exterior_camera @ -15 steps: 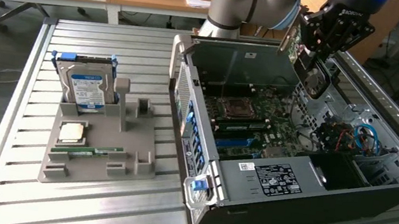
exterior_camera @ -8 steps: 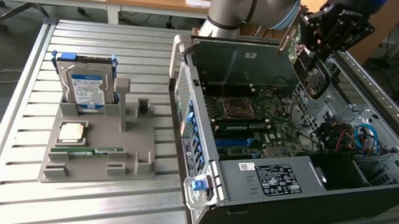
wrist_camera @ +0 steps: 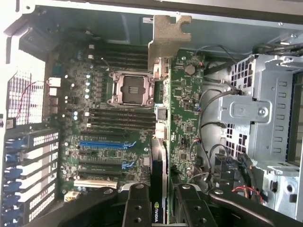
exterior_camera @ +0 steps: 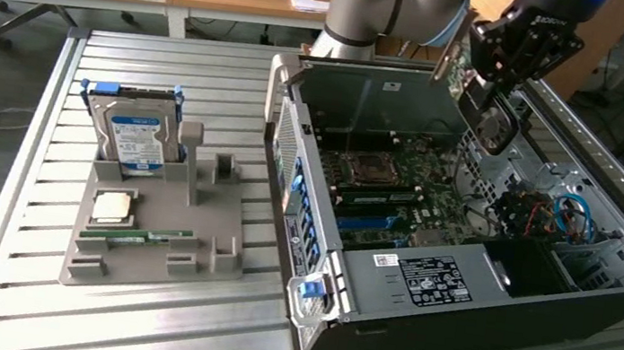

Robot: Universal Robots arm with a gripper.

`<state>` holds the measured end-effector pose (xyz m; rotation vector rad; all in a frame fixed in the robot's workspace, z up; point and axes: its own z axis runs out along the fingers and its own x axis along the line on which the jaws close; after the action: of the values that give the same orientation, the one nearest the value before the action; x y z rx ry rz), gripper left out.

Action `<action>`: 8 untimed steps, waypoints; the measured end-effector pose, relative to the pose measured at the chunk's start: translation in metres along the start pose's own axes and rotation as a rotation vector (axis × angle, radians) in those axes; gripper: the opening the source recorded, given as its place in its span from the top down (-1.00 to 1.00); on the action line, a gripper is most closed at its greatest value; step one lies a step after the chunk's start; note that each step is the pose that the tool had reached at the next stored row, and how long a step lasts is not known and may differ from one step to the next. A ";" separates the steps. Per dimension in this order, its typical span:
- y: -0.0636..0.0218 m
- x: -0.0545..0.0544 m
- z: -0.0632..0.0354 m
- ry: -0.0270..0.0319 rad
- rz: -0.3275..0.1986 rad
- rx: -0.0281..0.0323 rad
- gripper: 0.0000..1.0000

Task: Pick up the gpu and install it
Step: 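Insert the gpu into the slot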

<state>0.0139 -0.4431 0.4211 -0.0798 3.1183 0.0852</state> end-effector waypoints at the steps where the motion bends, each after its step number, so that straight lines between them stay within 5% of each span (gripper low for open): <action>1: 0.0000 0.000 0.0000 0.0006 -0.010 0.0006 0.47; 8: 0.0000 0.000 0.0000 0.0052 -0.086 0.0079 0.47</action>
<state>0.0139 -0.4431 0.4211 -0.2147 3.1149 0.0712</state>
